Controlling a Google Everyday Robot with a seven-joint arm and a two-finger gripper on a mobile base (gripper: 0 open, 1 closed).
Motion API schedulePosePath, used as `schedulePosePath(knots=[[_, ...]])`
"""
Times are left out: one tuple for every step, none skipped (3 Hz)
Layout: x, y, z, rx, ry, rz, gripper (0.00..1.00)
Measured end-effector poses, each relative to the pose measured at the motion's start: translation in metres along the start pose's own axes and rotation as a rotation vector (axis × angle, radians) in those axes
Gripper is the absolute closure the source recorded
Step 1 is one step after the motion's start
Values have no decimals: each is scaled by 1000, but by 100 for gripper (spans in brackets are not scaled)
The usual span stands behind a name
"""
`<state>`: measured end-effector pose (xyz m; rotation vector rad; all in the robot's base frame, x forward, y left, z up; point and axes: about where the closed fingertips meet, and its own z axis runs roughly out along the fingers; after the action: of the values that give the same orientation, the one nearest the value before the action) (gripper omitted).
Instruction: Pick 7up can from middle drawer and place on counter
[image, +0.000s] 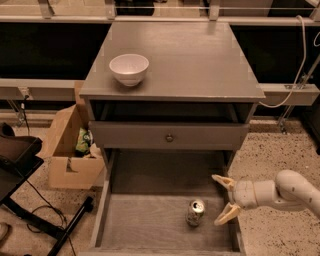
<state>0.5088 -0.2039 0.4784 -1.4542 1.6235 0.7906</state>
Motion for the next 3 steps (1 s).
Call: schedulePosePath(knots=[[17,9,16,-24,-10,34,0],[29,17,32,-53,-33,60,0],[36,23,46,-70,-68,79,0]])
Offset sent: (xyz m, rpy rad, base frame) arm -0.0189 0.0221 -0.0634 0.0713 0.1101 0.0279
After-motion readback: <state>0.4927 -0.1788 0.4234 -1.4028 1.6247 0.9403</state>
